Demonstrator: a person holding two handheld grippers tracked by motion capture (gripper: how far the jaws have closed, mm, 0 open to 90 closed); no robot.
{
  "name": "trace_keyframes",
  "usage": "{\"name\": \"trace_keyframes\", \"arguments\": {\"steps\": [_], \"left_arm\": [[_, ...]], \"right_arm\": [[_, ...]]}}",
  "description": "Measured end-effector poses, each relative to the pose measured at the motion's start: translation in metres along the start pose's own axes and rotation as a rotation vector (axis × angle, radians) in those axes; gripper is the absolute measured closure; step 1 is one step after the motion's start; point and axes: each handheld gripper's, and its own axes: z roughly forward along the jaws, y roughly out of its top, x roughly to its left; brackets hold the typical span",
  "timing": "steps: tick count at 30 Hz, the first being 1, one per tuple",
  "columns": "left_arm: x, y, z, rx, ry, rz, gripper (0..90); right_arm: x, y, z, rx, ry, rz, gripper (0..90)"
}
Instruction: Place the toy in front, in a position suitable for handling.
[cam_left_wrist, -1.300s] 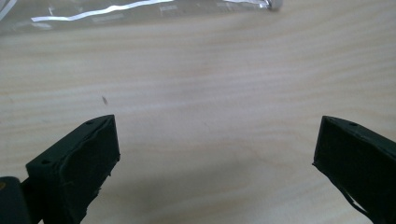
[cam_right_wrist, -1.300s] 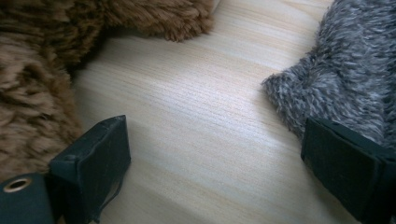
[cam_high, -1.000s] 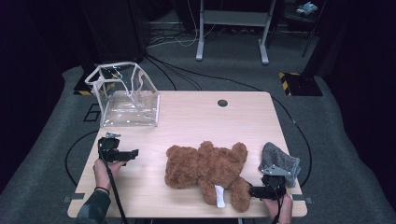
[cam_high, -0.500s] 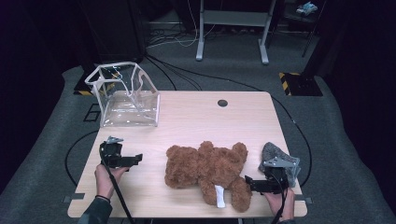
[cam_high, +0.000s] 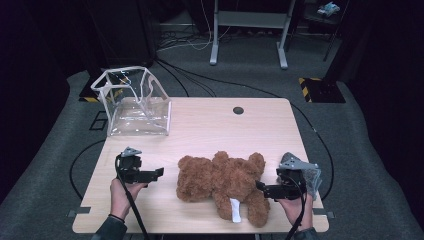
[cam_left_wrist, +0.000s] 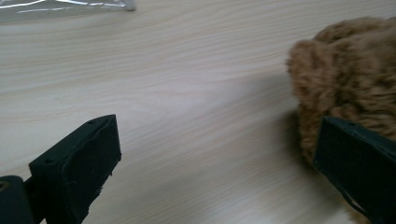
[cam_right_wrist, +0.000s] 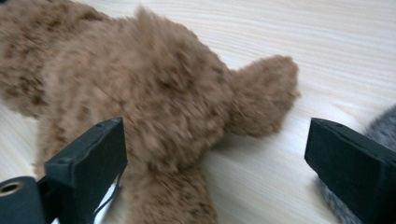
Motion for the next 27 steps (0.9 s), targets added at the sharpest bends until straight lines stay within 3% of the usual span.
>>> {"name": "trace_keyframes", "arguments": {"steps": [6, 9, 12, 17, 23, 24, 27], "left_arm": [[-0.023, 0.004, 0.000, -0.005, -0.043, 0.030, 0.8], [-0.034, 0.008, -0.001, 0.024, -0.062, 0.085, 1.0], [-0.045, 0.013, 0.000, 0.020, -0.086, 0.126, 1.4], [-0.066, 0.017, 0.009, 0.013, -0.152, 0.143, 1.7], [-0.086, 0.019, 0.026, 0.039, -0.189, 0.192, 4.7], [-0.088, 0.019, 0.028, 0.036, -0.195, 0.203, 9.5], [-0.092, 0.016, 0.033, 0.048, -0.223, 0.214, 16.8]], "right_arm": [[0.014, 0.015, 0.007, 0.013, 0.010, -0.038, 5.3], [0.021, 0.022, 0.014, 0.026, 0.016, -0.063, 7.3], [0.026, 0.030, 0.019, 0.037, 0.016, -0.072, 9.4], [0.029, 0.036, 0.023, 0.038, 0.025, -0.079, 13.2], [0.031, 0.041, 0.032, 0.062, 0.015, -0.098, 23.9], [0.030, 0.040, 0.035, 0.073, 0.010, -0.088, 30.6], [0.028, 0.038, 0.039, 0.087, 0.007, -0.080, 38.6]]}}
